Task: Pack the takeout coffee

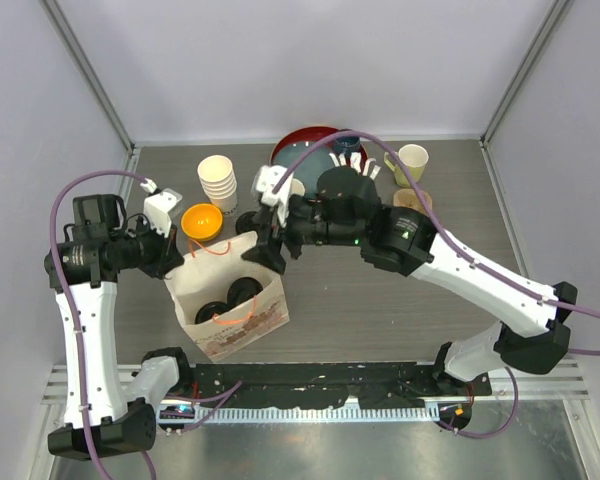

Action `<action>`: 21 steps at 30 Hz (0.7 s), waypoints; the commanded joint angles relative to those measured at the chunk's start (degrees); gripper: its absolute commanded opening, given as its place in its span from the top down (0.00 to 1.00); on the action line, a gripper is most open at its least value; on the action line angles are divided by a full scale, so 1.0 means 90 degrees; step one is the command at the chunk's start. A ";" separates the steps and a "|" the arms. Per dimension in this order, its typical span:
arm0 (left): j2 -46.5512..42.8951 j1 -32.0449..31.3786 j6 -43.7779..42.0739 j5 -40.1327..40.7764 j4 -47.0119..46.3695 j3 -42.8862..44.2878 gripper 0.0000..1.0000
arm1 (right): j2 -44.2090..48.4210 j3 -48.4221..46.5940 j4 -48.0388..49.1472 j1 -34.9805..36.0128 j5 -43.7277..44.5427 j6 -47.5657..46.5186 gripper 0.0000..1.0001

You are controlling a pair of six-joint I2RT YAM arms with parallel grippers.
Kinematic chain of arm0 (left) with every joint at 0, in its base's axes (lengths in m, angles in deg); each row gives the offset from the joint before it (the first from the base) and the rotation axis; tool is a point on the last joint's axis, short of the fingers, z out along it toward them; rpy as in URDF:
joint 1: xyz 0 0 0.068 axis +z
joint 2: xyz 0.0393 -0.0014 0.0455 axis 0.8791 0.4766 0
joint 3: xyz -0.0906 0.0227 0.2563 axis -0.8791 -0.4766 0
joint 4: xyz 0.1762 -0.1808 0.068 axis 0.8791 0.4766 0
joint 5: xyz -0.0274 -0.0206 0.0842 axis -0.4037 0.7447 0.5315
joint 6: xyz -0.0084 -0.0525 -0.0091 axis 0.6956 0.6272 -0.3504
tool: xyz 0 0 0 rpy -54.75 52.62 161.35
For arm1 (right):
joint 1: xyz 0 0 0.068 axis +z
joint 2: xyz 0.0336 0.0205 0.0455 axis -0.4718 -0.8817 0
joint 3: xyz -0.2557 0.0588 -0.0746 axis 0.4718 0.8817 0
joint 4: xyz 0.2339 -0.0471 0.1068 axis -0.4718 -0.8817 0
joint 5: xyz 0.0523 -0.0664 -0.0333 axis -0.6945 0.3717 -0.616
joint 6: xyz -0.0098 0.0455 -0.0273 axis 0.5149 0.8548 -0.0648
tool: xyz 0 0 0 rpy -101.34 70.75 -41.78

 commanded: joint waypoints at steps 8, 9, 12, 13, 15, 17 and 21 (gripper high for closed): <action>-0.0103 -0.0023 0.0033 0.0062 0.1226 -0.0036 1.00 | 0.0687 0.1171 0.0988 -0.1738 0.1345 0.1949 0.24; -0.0093 -0.0023 0.0024 0.0063 0.1226 -0.0036 1.00 | 0.0687 0.1211 0.0988 -0.1854 0.1345 0.1989 0.24; -0.0093 -0.0013 0.0023 0.0082 0.1235 -0.0026 1.00 | 0.0658 0.1328 0.0988 -0.1992 0.1199 0.2057 0.24; -0.0083 -0.0013 0.0024 0.0072 0.1236 -0.0017 1.00 | 0.0639 0.1338 0.0988 -0.2012 0.1150 0.2067 0.24; -0.0083 -0.0013 0.0024 0.0072 0.1236 -0.0007 1.00 | 0.0609 0.1348 0.0978 -0.2022 0.1082 0.2077 0.24; -0.0083 -0.0023 0.0024 0.0072 0.1245 -0.0007 1.00 | 0.0590 0.1338 0.0978 -0.2031 0.1062 0.2077 0.24; -0.0073 -0.0013 0.0033 0.0092 0.1255 0.0013 0.99 | 0.0580 0.1348 0.0969 -0.2090 0.1042 0.2087 0.24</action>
